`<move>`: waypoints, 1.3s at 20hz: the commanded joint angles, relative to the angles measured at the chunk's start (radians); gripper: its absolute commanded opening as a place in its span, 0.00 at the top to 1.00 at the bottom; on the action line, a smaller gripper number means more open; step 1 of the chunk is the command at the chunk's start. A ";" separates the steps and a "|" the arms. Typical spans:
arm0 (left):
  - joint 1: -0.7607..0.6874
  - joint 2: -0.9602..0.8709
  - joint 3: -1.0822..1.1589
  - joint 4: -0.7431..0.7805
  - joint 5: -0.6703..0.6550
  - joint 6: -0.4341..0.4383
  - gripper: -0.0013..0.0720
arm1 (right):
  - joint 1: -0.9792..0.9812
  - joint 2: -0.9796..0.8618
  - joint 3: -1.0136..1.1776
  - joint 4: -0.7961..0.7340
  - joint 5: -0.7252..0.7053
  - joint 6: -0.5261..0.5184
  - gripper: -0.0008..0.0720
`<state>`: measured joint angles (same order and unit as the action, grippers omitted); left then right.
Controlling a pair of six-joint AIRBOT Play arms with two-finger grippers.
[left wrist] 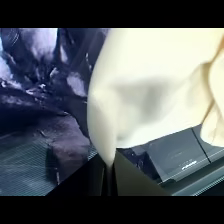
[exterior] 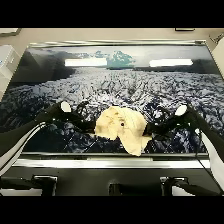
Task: Fold the clothes and pants, and hang the long-sleeved shirts on hangers.
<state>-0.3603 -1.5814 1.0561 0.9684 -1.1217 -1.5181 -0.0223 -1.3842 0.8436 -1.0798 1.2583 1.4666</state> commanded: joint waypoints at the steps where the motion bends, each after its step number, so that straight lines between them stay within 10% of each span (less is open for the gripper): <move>1: -0.003 0.013 0.002 0.000 0.014 0.000 0.94 | 0.001 -0.047 0.000 0.056 -0.058 -0.021 0.10; 4: -0.002 0.023 0.003 0.005 0.016 0.001 0.94 | 0.001 -0.057 0.002 0.127 -0.055 -0.031 0.93; 8: 0.008 0.094 0.084 0.153 0.020 -0.002 0.95 | -0.001 0.040 0.142 0.056 0.030 -0.047 0.93; 16: 0.251 0.417 0.797 0.400 0.043 -0.107 0.95 | -0.001 0.316 1.031 -0.560 0.010 0.153 0.93; 26: 0.288 0.788 0.927 0.331 0.440 -0.151 0.95 | -0.001 0.616 1.161 -0.562 -0.235 0.198 0.93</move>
<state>-0.0776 -0.8623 1.9667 1.3319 -0.8387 -1.6543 -0.0231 -0.8169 1.9888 -1.6428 1.0904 1.6508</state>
